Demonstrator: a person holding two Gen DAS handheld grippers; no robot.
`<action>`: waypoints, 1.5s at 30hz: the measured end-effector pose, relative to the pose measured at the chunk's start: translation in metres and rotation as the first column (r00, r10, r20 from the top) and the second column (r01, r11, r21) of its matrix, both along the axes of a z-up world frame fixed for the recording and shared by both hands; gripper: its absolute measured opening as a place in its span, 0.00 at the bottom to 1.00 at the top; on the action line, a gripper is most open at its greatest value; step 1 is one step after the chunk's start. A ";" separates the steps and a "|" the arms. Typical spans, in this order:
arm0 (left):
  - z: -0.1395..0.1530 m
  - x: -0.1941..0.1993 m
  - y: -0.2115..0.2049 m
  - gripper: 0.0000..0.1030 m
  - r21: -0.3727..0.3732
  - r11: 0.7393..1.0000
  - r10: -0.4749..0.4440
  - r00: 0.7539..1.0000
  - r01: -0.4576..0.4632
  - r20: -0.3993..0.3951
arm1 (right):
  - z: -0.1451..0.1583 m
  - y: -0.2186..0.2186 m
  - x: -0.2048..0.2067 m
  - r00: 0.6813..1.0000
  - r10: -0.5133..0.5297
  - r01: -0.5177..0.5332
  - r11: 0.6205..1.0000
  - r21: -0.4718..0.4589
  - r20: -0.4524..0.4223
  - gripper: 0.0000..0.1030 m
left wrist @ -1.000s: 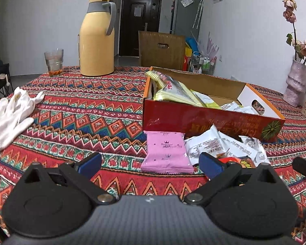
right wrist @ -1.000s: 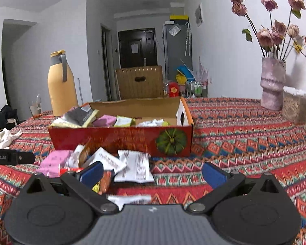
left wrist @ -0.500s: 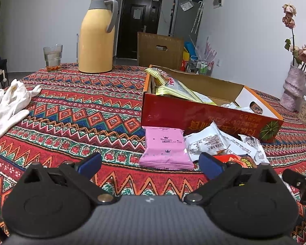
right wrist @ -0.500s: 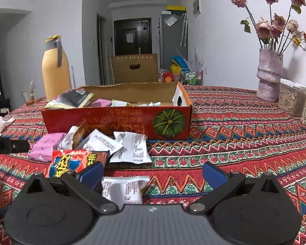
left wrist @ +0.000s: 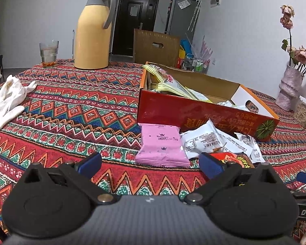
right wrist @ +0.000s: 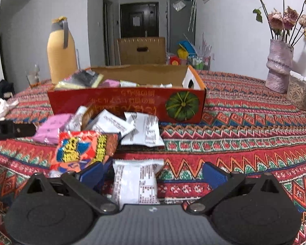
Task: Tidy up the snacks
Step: 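Grasp another white sachet with the right gripper, then grasp the orange-blue chip bag with the left gripper while the right holds the sachet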
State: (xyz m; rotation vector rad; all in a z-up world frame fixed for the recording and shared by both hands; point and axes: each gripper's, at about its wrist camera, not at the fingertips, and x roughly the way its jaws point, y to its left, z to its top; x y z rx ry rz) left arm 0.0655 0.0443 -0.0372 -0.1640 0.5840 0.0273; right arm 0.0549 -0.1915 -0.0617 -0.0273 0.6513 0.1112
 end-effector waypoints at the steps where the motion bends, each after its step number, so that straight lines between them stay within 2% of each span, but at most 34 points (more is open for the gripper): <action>1: 0.000 0.000 0.000 1.00 -0.001 1.000 0.000 1.000 0.000 -0.001 | -0.001 0.000 0.001 1.000 -0.008 0.008 1.000 -0.009 -0.009 1.00; 7: -0.001 0.002 -0.001 1.00 0.002 1.000 0.002 1.000 -0.002 -0.014 | -0.007 0.002 0.001 0.999 0.018 -0.018 1.000 -0.011 -0.028 0.77; 11: -0.002 0.004 -0.001 1.00 0.004 1.000 0.006 1.000 -0.006 -0.020 | -0.010 0.002 0.003 0.998 0.040 -0.039 0.999 0.003 -0.052 0.55; 12: -0.003 0.004 -0.001 1.00 0.005 1.000 0.007 1.000 -0.006 -0.021 | -0.010 0.001 0.003 0.998 0.042 -0.041 0.999 0.009 -0.050 0.45; 13: -0.003 0.004 -0.001 1.00 0.005 1.000 0.007 1.000 -0.006 -0.021 | -0.010 0.001 0.002 0.998 0.042 -0.041 0.999 0.011 -0.047 0.42; 20: -0.003 0.005 -0.001 1.00 0.011 1.000 0.016 0.999 -0.016 -0.031 | -0.004 -0.004 -0.004 0.999 0.035 -0.035 0.998 0.048 -0.015 0.39; 27: 0.011 -0.003 -0.007 1.00 0.011 1.000 0.011 0.999 -0.010 -0.039 | 0.004 -0.013 -0.018 0.999 0.028 -0.031 0.997 0.070 0.043 0.39; 35: 0.026 -0.017 -0.038 1.00 0.020 0.999 -0.030 0.998 0.031 -0.047 | 0.010 -0.034 -0.032 0.995 -0.002 -0.009 0.995 0.104 0.100 0.39; 45: 0.024 -0.019 -0.077 1.00 0.043 0.997 -0.057 0.992 0.062 -0.115 | 0.005 -0.061 -0.045 0.991 -0.034 0.014 0.989 0.150 0.129 0.39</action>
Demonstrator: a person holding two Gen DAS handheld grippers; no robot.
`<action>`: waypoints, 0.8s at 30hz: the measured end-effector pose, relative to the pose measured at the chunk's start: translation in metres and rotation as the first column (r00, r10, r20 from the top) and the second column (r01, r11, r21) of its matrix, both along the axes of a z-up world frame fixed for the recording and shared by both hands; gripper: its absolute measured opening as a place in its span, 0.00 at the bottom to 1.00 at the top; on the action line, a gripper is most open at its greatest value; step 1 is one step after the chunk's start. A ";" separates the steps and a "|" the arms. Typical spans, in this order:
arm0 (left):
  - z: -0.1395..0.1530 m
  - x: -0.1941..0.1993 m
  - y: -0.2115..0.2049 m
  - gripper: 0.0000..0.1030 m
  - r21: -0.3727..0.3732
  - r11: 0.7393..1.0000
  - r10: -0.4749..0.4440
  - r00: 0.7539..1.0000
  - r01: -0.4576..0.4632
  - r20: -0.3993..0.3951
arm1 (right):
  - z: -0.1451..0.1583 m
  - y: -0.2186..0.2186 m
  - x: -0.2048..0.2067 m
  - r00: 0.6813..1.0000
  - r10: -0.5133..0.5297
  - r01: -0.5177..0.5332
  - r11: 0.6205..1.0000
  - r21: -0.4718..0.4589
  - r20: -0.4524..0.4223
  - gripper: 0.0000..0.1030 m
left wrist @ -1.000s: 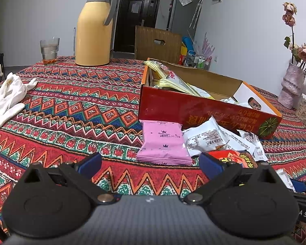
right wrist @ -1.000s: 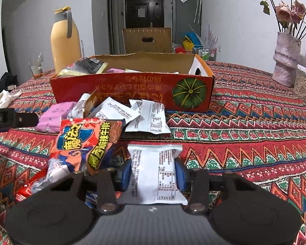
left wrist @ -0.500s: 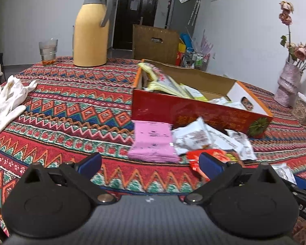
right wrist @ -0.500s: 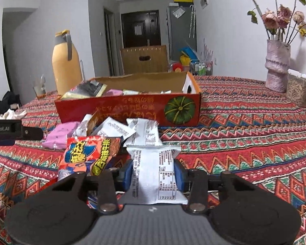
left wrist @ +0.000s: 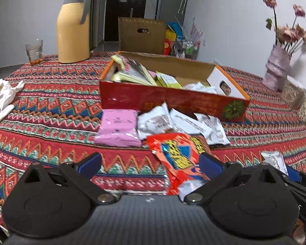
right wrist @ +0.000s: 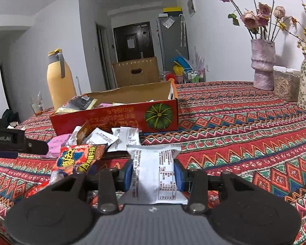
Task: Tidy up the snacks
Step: 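Grasp the orange-blue chip bag with the left gripper while the right holds the sachet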
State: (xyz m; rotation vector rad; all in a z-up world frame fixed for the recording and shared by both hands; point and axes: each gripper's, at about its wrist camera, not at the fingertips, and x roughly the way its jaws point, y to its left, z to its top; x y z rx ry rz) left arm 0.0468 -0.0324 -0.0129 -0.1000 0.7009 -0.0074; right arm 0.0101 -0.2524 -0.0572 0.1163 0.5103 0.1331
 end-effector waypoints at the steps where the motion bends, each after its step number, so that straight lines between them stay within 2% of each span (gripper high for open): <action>1: -0.001 0.001 -0.004 1.00 0.005 1.000 -0.005 1.000 0.006 -0.008 | -0.001 -0.002 -0.001 1.000 -0.003 0.003 1.000 0.003 0.001 0.39; 11: -0.019 0.014 -0.049 1.00 0.060 0.997 -0.036 0.996 0.040 -0.076 | -0.007 -0.021 -0.007 1.000 -0.025 0.024 0.999 0.034 0.018 0.39; 24: -0.044 0.028 -0.065 0.99 0.106 0.994 0.025 0.990 -0.010 -0.142 | -0.018 -0.027 -0.003 1.000 -0.025 0.025 0.999 0.039 0.004 0.39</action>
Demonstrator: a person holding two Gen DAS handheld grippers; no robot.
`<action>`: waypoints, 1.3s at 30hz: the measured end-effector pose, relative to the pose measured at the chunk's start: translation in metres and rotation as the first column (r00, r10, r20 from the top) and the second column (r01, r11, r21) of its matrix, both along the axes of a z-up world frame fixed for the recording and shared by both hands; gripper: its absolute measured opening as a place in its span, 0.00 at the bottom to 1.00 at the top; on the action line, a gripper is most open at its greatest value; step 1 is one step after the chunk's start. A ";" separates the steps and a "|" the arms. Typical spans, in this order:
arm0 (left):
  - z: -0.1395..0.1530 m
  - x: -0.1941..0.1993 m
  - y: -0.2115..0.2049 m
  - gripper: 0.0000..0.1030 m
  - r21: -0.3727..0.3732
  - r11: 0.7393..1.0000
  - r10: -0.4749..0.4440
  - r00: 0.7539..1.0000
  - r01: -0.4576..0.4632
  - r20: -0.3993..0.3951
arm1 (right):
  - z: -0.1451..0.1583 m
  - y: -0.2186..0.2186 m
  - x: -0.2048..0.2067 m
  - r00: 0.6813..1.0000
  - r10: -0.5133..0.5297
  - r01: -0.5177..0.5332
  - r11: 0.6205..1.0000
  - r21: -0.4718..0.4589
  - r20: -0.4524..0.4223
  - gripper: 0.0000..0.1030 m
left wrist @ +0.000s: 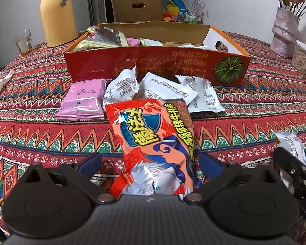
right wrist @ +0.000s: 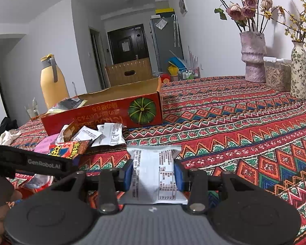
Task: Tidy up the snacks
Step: 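Grasp the orange-blue chip bag with the left gripper while the right holds the sachet, then carry both snacks over the box and open both grippers to drop them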
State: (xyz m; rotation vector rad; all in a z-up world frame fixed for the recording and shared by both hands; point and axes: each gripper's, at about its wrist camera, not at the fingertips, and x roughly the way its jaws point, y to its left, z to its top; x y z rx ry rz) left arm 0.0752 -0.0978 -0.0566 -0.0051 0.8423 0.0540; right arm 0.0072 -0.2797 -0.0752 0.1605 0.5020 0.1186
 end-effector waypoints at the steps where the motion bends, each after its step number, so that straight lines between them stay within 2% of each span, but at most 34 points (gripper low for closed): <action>1: -0.001 0.001 0.000 0.99 0.001 1.000 0.000 1.000 0.000 -0.006 | 0.000 0.001 0.000 1.000 0.000 0.000 1.000 -0.002 -0.001 0.39; 4: -0.002 0.001 0.000 0.90 -0.002 1.000 -0.004 1.000 0.003 -0.004 | 0.000 0.002 0.000 1.000 -0.001 0.001 1.000 -0.007 -0.005 0.39; 6: 0.000 -0.001 0.000 0.72 -0.008 1.000 -0.016 1.000 0.016 0.008 | 0.000 0.004 0.000 1.000 0.000 0.000 1.000 -0.013 -0.007 0.39; 12: 0.004 -0.005 0.003 0.62 -0.032 0.999 -0.038 0.999 0.039 0.025 | 0.003 0.010 -0.002 1.000 0.003 -0.003 0.999 -0.032 -0.005 0.39; 21: 0.015 -0.014 0.020 0.57 -0.067 0.997 -0.043 0.997 0.047 0.062 | 0.011 0.021 -0.006 1.000 0.002 -0.001 0.998 -0.063 0.007 0.39; 39: 0.064 -0.024 0.051 0.56 -0.102 0.992 -0.046 0.974 0.070 0.220 | 0.037 0.050 0.002 0.998 0.021 -0.013 0.993 -0.120 0.063 0.39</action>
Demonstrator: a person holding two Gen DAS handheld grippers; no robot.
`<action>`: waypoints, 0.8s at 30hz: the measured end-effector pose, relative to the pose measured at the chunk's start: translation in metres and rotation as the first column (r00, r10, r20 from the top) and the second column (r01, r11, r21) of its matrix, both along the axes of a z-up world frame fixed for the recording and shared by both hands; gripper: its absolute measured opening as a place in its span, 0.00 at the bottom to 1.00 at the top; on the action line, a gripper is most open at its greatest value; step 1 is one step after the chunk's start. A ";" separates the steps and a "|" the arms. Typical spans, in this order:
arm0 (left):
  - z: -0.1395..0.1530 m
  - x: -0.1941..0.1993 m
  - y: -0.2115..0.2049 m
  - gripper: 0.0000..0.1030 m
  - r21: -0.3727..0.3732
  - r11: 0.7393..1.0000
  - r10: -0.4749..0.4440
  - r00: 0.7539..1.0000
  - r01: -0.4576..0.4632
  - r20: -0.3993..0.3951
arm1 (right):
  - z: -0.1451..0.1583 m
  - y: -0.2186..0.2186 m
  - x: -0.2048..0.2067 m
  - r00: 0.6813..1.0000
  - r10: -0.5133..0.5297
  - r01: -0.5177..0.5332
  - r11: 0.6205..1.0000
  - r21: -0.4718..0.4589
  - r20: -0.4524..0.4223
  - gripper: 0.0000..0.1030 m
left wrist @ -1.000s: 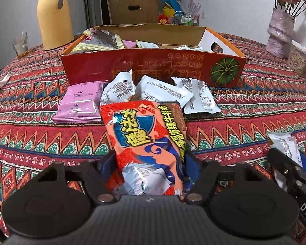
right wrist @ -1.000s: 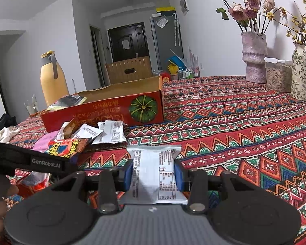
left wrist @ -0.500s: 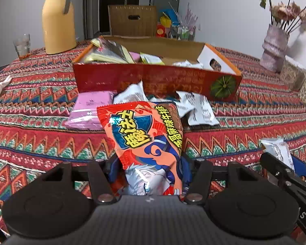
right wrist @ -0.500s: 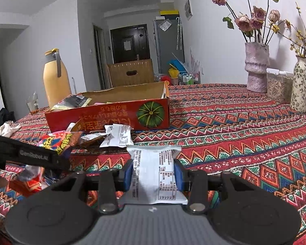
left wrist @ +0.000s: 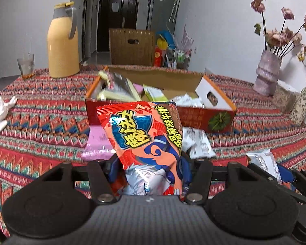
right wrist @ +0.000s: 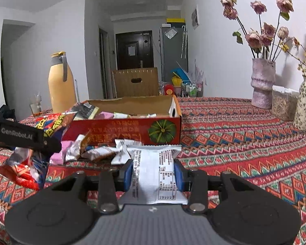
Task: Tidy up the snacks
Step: 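Carry both snacks over the box and open both grippers to drop them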
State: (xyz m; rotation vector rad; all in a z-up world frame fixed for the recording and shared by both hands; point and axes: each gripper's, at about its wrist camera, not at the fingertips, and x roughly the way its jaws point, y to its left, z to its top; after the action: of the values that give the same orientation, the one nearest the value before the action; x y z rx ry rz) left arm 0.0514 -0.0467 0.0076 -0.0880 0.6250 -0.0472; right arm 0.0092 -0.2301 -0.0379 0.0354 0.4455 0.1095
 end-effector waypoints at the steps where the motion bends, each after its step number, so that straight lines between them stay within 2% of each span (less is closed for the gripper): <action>1: 0.004 0.002 0.001 0.56 0.000 1.000 0.000 1.000 0.000 0.008 | 0.003 0.002 0.002 1.000 0.001 -0.001 1.000 -0.002 0.006 0.39; 11: 0.037 0.029 0.010 0.56 -0.001 1.000 0.006 0.996 -0.006 0.085 | 0.030 0.014 0.036 0.998 0.004 -0.003 1.000 -0.010 0.066 0.39; 24: 0.066 0.082 0.028 0.56 -0.033 0.998 0.055 0.988 -0.050 0.144 | 0.057 0.034 0.106 0.993 0.019 -0.017 1.000 -0.016 0.113 0.39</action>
State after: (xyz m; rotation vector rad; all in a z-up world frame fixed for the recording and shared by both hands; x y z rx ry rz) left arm 0.1332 -0.0190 0.0741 -0.1278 0.4766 -0.0115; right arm 0.1153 -0.1962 0.0192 0.0103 0.3339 0.1254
